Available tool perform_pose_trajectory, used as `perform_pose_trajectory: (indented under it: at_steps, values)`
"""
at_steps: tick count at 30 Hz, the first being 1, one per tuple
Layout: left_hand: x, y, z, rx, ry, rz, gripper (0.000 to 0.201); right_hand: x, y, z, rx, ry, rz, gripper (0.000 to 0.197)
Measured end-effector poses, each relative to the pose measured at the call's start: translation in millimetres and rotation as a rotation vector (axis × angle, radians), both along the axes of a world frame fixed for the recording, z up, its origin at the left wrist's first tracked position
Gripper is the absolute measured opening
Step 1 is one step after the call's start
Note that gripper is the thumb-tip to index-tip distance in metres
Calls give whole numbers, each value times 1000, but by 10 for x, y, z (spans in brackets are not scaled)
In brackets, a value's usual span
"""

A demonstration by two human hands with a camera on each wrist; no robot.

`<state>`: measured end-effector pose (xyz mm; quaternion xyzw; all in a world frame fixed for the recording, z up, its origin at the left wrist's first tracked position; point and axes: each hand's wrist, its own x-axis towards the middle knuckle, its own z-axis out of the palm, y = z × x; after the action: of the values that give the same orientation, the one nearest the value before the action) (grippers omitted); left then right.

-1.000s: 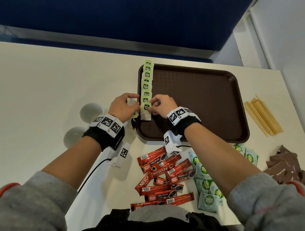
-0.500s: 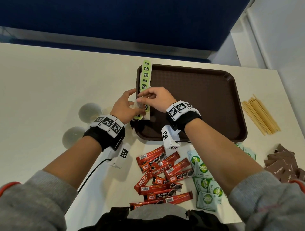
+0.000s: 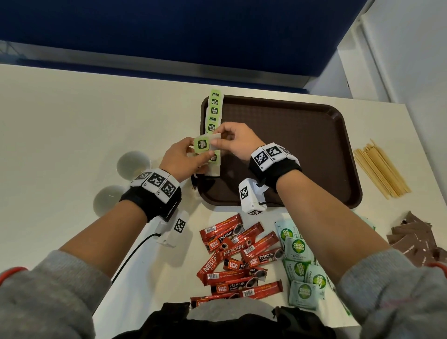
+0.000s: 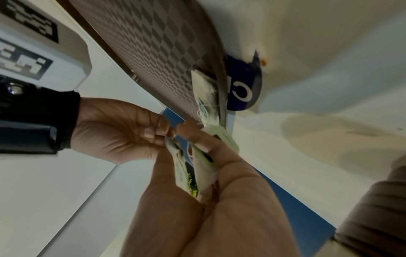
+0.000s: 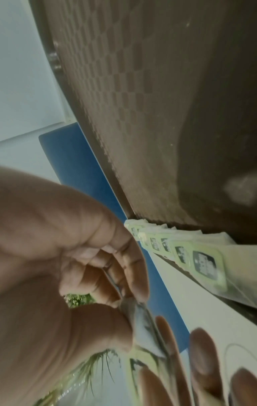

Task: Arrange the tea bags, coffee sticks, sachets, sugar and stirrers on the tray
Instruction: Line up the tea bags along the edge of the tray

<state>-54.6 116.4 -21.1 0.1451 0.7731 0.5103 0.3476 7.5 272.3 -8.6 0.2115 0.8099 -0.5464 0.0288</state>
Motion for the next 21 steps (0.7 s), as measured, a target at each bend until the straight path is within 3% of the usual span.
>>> perform_pose_trajectory:
  at_steps: [5, 10, 17, 21]
  values:
    - [-2, 7, 12, 65, 5, 83, 12, 66, 24, -51, -90, -9, -44, 16]
    - [-17, -9, -5, 43, 56, 81, 13, 136, 22, -66, -78, -64, 41, 21]
    - [43, -42, 5, -89, 75, -43, 15, 179, 35, -96, 103, -107, 71, 7]
    - [76, -65, 20, -101, 83, -19, 10, 235, 11, -106, 62, -165, 68, 6]
